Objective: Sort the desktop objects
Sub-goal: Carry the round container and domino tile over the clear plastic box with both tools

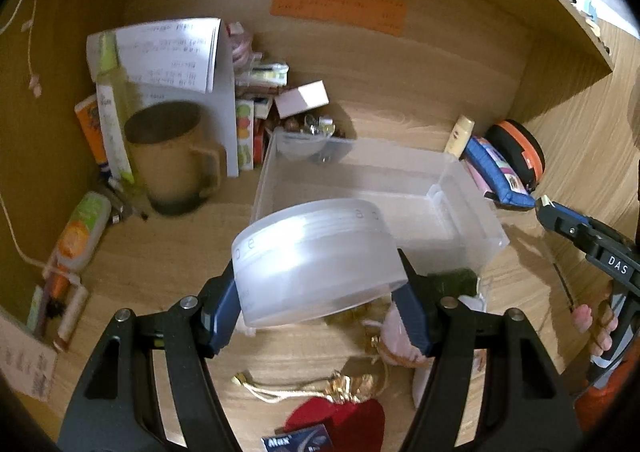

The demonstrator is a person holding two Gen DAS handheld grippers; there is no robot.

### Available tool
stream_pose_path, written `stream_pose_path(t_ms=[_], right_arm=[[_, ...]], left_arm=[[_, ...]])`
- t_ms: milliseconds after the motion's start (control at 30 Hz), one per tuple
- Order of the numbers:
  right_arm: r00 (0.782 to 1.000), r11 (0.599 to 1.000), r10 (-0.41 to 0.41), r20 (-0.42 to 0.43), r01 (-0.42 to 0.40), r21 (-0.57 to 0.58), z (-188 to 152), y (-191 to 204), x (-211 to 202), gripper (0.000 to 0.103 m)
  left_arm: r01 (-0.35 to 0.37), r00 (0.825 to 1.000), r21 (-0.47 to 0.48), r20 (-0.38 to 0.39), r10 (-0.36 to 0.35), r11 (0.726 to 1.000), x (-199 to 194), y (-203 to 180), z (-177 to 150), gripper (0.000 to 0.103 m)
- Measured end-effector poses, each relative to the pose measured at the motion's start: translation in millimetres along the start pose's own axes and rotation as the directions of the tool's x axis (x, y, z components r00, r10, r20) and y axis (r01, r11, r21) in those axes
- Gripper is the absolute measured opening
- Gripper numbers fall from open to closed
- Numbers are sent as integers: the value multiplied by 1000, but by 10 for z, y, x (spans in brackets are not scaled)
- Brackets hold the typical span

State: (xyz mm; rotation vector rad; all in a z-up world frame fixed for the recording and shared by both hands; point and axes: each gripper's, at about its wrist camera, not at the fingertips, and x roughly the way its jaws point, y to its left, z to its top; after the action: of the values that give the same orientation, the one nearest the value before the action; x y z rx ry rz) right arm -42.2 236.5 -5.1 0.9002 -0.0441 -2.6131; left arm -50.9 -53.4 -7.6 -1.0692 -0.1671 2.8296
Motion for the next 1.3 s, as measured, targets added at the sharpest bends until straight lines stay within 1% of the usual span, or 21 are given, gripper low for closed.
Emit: stream_pose_path(t_ms=[200,400,533,767,933,1067,1200,1300], right_arm=[[999,1000,19,32,-19,-20,203,57,30,37],[998,998,43,51,-41,-39,393,95,91,37],[997,998,54,56,-52,-45,499,102,162,37],[996,996,79,51,-76,-54,642,127,305,37],[996,994,89,22,-87,-72,724,165,461,37],[995,992,95,-16,-96,-87,770,176,623,37],[992,990,102,-71,-108,-91,772,170,829,37],[988,989,102,-120,-114,-94,744,171,993,37]], left_arm=[[15,1000,49,5,-15,999,17,-5,252,68],[52,999,57,-7,-52,997,98,12,487,68],[39,999,75,-23,-37,996,229,-9,623,68],[15,998,103,-60,-9,995,495,-53,758,68],[20,995,116,-104,-8,993,716,-68,835,68],[20,990,133,-142,-1,991,898,-79,872,68],[32,982,140,-190,-5,990,1088,-76,886,68],[29,976,154,-220,5,988,1229,-82,878,68]])
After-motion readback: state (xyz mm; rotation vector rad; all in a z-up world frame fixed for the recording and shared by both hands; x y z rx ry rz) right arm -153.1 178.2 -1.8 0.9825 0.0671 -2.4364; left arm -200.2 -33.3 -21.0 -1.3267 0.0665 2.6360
